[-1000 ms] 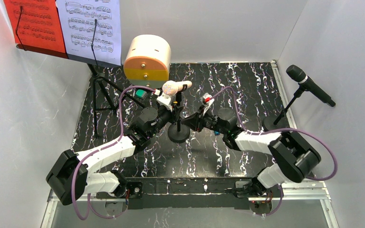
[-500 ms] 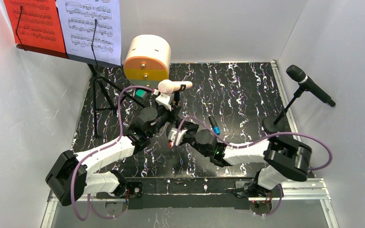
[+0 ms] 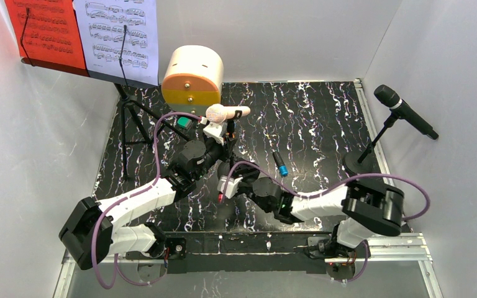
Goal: Pack up the instrument practice props
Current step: Unscrew the knob on the microphone stand.
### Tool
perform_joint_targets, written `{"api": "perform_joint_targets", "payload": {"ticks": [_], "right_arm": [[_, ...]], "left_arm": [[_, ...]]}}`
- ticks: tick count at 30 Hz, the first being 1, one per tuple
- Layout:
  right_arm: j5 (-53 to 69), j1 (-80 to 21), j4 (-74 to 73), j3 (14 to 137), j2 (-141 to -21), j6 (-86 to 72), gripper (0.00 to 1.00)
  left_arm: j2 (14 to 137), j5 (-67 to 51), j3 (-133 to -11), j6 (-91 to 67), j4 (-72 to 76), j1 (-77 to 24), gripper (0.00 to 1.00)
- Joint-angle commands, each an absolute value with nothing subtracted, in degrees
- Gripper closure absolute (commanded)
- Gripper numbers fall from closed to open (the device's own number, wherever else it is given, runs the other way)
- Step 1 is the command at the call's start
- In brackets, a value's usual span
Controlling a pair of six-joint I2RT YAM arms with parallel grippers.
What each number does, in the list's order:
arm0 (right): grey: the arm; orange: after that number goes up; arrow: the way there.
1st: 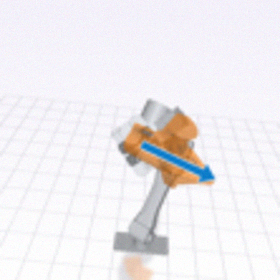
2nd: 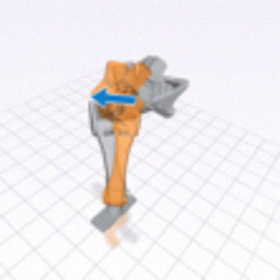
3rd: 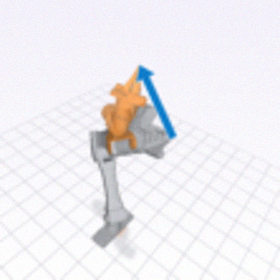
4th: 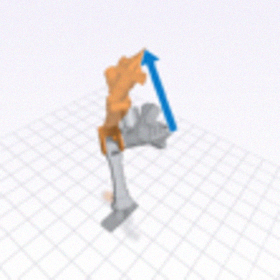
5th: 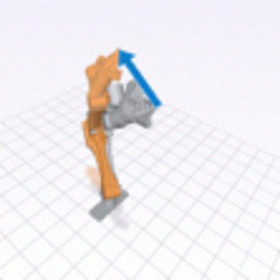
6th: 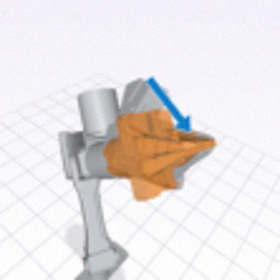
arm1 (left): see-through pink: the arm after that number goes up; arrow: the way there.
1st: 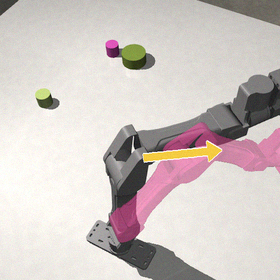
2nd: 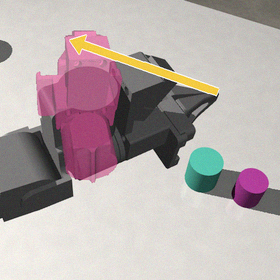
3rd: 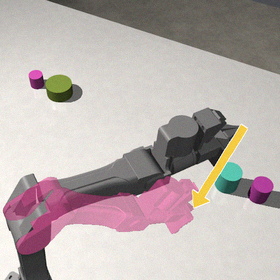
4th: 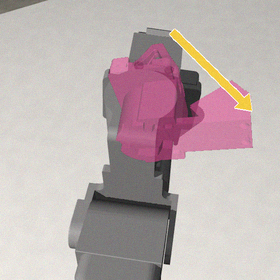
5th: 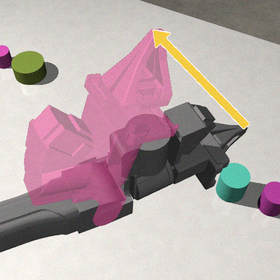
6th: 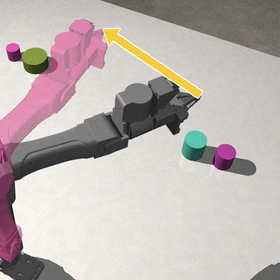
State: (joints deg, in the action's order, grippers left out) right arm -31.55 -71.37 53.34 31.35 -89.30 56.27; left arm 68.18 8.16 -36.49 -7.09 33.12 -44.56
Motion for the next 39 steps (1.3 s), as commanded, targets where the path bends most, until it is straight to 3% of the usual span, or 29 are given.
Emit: {"api": "perform_joint_targets", "payload": {"ticks": [1,11,16,20,26,39], "right_arm": [[-23.9,-69.7,45.0,31.1,-80.7,36.0,0.47],[-4.5,-54.9,47.2,27.5,-71.0,-7.0,0.27],[-2.4,-51.0,53.6,25.0,-72.6,-29.1,0.23],[-0.4,-47.4,60.9,22.3,-75.6,-44.8,0.23],[4.1,-45.3,69.8,21.9,-82.3,-55.8,0.25],[9.4,-43.9,80.3,23.4,-92.5,-63.6,0.43]], "left_arm": [[69.6,8.1,-35.6,-8.7,24.7,-45.0,1.00],[70.0,7.1,-35.6,-8.8,25.2,-45.0,1.00],[70.5,6.4,-35.7,-8.9,25.6,-45.0,1.00],[70.4,6.2,-35.7,-8.9,25.6,-45.0,1.00],[70.4,5.9,-35.7,-9.0,25.7,-45.0,1.00],[70.3,5.6,-35.6,-9.0,25.9,-44.9,1.00]]}}
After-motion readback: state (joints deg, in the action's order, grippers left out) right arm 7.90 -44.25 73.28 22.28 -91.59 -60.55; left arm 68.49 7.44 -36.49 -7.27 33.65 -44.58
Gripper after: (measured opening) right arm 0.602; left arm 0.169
